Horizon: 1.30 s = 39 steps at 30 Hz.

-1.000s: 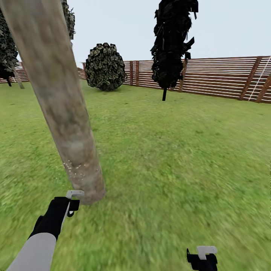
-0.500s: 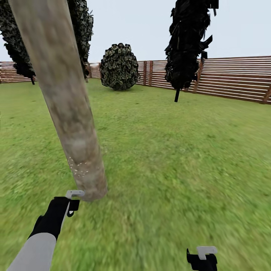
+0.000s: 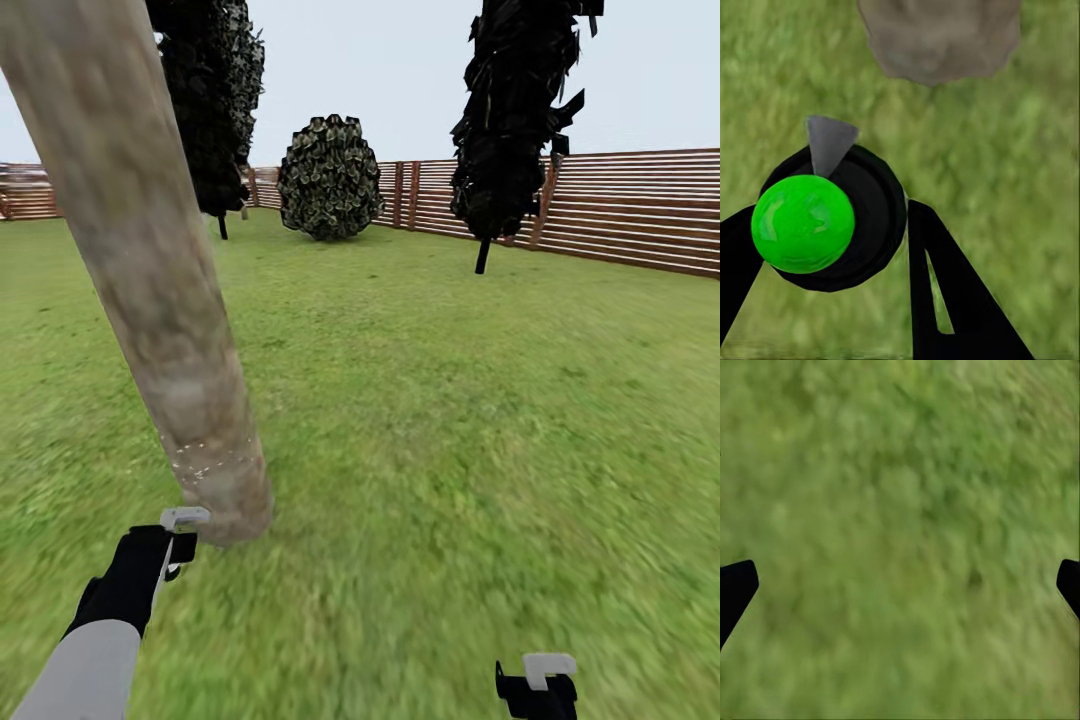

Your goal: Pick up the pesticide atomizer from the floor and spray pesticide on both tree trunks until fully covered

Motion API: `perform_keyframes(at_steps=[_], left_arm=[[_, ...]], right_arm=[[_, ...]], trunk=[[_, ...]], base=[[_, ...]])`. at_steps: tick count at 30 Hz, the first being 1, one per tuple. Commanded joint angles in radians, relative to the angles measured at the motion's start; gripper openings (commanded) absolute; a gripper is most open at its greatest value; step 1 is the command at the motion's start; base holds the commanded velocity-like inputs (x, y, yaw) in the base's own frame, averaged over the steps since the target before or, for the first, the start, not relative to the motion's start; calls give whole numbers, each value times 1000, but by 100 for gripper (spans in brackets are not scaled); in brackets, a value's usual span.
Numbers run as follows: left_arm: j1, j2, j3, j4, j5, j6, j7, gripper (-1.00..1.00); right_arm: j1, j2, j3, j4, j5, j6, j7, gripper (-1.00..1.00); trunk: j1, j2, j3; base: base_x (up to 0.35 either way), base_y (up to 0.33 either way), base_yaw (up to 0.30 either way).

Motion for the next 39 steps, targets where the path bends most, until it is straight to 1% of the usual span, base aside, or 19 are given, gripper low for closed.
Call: perform_keyframes(at_steps=[1,6,15,21,28,33,37,39], left_arm=[[-1,-2,15,-1,-1,0,5,-100],[-1,-12,14,2,-1,-5,26,-100],[-1,-10,12,0,-3,-6,27,-100],[-1,-14,14,8,-1,-7,27,-100],[-1,-15,15,10,0,-7,27,-100],[-1,-14,18,3,0,-7,23,-100],[-24,-16,14,-1,1,5,3,-100],[-60,-19,13,2,1,11,-19,-100]], right_arm=[[0,0,5,0,6,0,-8,100],[0,0,5,0,6,0,-8,100],[0,0,5,0,6,0,-8,100],[0,0,5,0,6,0,-8,100],[0,0,5,0,6,0,-8,100],[0,0,5,-1,6,0,-8,100],[0,-2,4,-1,6,0,-9,100],[0,-2,4,-1,6,0,-10,100]], trunk=[[0,0,-1],[0,0,-1],[0,0,-1],[0,0,-1],[0,0,-1],[0,0,-1],[0,0,-1],[0,0,-1]], base=[[181,-235,274],[99,-254,277],[-11,-275,273],[-122,-264,40],[29,-274,11],[107,-128,224],[7,-7,276],[1,-1,278]])
